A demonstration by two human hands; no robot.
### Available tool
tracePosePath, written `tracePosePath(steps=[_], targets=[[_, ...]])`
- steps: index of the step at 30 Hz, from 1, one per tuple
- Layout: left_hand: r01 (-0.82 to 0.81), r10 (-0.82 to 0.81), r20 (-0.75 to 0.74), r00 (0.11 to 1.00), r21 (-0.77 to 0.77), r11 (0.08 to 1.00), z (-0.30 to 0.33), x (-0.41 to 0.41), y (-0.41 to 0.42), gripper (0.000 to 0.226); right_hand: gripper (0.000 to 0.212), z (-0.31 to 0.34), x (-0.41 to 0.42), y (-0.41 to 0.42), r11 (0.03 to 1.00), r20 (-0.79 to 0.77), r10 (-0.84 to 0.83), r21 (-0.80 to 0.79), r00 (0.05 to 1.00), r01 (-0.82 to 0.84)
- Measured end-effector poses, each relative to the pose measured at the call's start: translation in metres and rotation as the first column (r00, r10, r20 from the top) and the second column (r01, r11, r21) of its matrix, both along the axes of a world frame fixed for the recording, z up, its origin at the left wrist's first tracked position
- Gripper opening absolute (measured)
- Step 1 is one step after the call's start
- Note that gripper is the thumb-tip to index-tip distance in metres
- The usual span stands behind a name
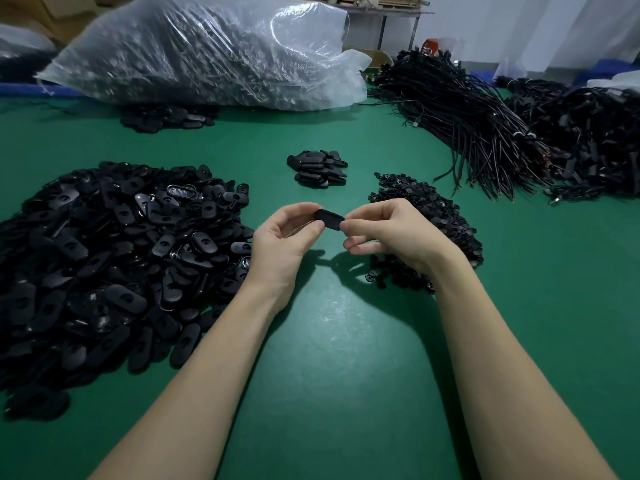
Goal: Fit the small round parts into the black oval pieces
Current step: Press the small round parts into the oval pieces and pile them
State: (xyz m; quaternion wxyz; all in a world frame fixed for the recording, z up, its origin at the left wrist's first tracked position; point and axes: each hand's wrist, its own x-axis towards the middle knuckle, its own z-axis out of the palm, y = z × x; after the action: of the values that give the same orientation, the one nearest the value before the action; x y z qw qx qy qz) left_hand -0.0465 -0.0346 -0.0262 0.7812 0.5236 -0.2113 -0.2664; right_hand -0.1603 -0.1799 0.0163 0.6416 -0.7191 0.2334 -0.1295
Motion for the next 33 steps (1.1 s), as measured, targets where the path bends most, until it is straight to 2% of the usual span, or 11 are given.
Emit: tracePosePath(steps=[6,9,11,13,15,17,19,25,28,30,33], targets=[[-0.11,0.113,-0.05,0.992,0.072,0.991,-0.001,-0.001,-0.004,0.024,0.014,-0.006,0.011,-0.002,0.997,-0.005,-0.072,0.035,0.997,0.072],[-0.171,0.168,0.029,0.985,0.147,0.974,-0.001,-0.003,-0.006,0.026,0.017,-0.009,0.025,-0.003,0.99,-0.065,-0.121,0.068,0.991,0.125],[-0.164,0.146,0.113,0.983,0.162,0.973,-0.002,-0.004,-0.006,0.029,0.016,-0.011,0.036,0.0,0.989,-0.136,-0.132,0.043,0.982,0.139],[-0.074,0.045,0.184,0.982,0.151,0.986,-0.003,-0.005,-0.006,0.032,0.014,-0.01,0.05,0.003,0.984,-0.23,-0.162,-0.11,0.96,0.14],[0.011,-0.052,0.243,0.969,0.165,0.986,-0.004,-0.007,-0.007,0.035,0.019,-0.006,0.065,0.003,0.917,-0.341,-0.216,-0.393,0.915,0.07],[0.028,-0.078,0.273,0.959,0.183,0.983,-0.005,-0.009,-0.008,0.036,0.027,-0.001,0.079,0.003,0.85,-0.387,-0.234,-0.526,0.892,-0.005],[0.02,-0.076,0.286,0.955,0.194,0.981,-0.003,-0.011,-0.007,0.035,0.034,0.001,0.092,0.004,0.84,-0.376,-0.193,-0.541,0.906,-0.045],[-0.004,-0.056,0.261,0.964,0.224,0.975,0.001,-0.012,-0.007,0.033,0.025,0.005,0.128,0.013,0.875,-0.308,-0.029,-0.468,0.951,-0.125],[-0.025,-0.076,0.346,0.935,0.278,0.96,0.0,-0.013,-0.007,0.027,0.02,0.01,0.15,0.019,0.902,-0.281,0.065,-0.394,0.957,-0.177],[-0.012,-0.096,0.364,0.927,0.282,0.959,-0.002,-0.013,-0.006,0.02,0.018,0.014,0.164,0.025,0.862,-0.282,0.091,-0.458,0.955,-0.217],[0.035,-0.115,0.294,0.949,0.265,0.964,-0.005,-0.007,-0.008,0.009,0.019,0.016,0.178,0.033,0.72,-0.319,0.106,-0.629,0.942,-0.294]])
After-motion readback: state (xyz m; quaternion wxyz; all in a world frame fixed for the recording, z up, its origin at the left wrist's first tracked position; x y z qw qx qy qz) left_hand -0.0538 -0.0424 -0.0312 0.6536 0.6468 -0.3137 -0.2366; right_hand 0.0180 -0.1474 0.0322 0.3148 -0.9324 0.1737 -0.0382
